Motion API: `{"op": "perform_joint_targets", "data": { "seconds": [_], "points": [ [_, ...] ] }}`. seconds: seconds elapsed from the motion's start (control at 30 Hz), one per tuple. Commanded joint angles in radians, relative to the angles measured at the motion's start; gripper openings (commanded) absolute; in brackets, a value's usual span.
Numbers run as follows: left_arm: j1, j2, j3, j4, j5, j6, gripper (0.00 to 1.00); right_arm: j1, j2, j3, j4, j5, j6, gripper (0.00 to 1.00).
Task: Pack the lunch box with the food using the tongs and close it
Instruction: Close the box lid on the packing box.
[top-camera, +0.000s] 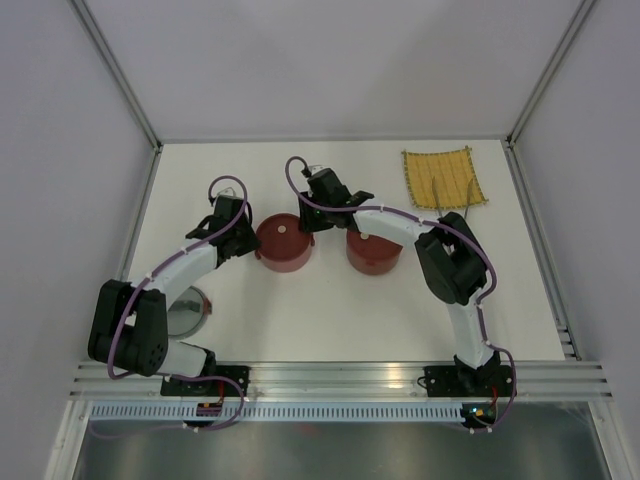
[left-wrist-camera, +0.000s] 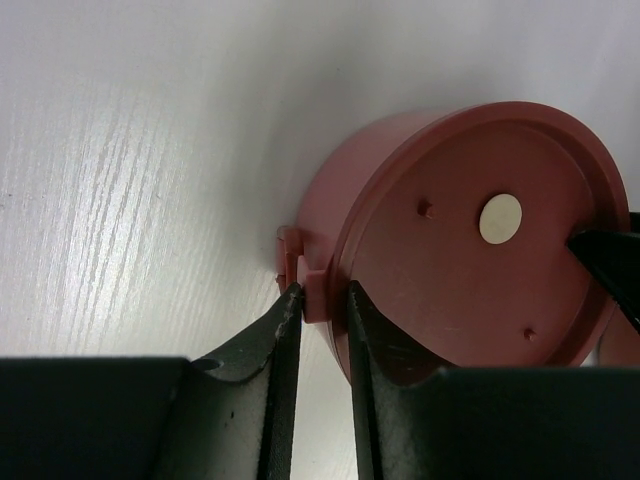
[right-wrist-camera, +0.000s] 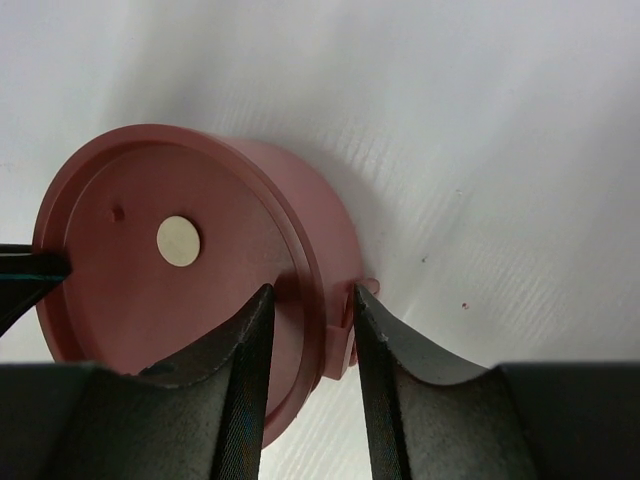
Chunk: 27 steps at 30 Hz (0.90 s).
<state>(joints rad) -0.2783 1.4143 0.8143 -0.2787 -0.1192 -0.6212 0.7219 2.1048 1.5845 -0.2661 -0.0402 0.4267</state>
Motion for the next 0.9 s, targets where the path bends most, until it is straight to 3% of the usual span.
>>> {"op": "perform_joint_targets", "data": {
  "seconds": [0.0, 0.1, 0.17, 0.2, 0.3, 0.87],
  "points": [
    [-0.009, 0.021, -0.047, -0.105, 0.033, 0.024, 0.28, 0.007, 0.037, -0.072, -0.240, 0.058, -0.014, 0.43],
    [-0.009, 0.026, -0.041, -0.103, 0.030, 0.038, 0.25, 0.007, 0.026, -0.070, -0.249, 0.083, -0.014, 0.40],
    [-0.009, 0.028, -0.040, -0.102, 0.032, 0.046, 0.20, 0.007, 0.021, -0.070, -0.245, 0.083, -0.014, 0.29],
    [-0.009, 0.031, -0.038, -0.094, 0.035, 0.051, 0.16, 0.005, 0.021, -0.072, -0.240, 0.082, -0.014, 0.16],
    [-0.010, 0.037, -0.024, -0.082, 0.052, 0.064, 0.05, 0.007, 0.023, -0.058, -0.234, 0.080, -0.016, 0.00],
    [-0.025, -0.136, 0.023, -0.125, 0.070, 0.083, 0.02, 0.007, -0.092, -0.011, -0.255, 0.123, -0.023, 0.01]
  ]
}}
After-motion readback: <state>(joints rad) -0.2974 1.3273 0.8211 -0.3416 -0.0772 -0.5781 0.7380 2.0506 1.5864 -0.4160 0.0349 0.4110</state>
